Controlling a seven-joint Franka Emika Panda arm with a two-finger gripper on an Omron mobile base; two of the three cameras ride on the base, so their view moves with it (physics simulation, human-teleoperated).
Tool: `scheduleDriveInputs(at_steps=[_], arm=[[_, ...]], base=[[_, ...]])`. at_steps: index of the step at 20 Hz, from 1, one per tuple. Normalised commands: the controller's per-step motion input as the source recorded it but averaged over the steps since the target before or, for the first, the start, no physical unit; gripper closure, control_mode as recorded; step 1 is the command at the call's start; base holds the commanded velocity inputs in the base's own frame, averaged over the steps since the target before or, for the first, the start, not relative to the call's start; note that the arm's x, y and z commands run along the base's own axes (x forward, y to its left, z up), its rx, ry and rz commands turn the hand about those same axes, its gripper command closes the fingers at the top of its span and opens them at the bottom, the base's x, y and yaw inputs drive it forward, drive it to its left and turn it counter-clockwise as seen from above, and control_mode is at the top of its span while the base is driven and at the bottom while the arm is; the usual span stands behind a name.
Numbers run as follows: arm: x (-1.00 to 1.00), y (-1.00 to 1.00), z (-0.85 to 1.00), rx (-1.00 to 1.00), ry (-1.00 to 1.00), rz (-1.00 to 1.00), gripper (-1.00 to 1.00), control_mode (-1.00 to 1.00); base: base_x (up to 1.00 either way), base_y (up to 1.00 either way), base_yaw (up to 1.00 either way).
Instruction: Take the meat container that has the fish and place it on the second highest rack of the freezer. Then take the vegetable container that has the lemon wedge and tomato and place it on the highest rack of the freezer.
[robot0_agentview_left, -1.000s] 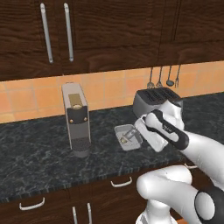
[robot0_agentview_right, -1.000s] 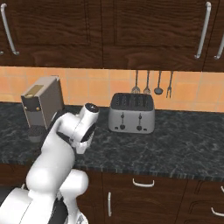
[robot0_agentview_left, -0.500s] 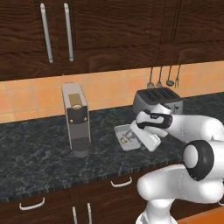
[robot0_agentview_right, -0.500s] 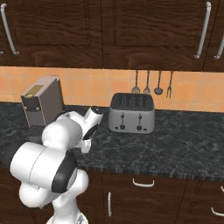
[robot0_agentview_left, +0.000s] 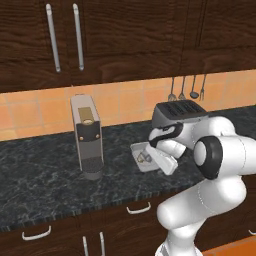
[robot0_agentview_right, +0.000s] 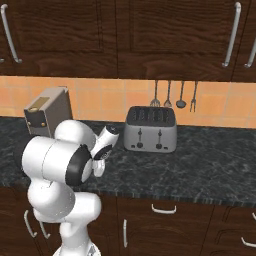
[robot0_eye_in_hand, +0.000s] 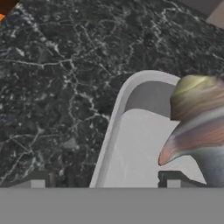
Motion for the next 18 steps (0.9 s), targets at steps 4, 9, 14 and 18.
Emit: scheduleDriveInputs(at_steps=[4, 9, 14, 18], arm=[[0.0, 0.02, -0.29, 0.0, 0.0, -0.04, 1.0, -1.0], [-0.15, 0.07, -0.15, 0.0, 0.01, 0.0, 1.0, -1.0], [-0.71, 0.0, 0.5, 0.0, -0.12, -0.01, 1.0, -1.0], [-0.56, 0.0, 1.0, 0.0, -0.11, 0.0, 1.0, -1.0]], base=[[0.0, 0.0, 0.0], [0.0, 0.0, 0.0], [0.0, 0.0, 0.0], [0.0, 0.0, 0.0]])
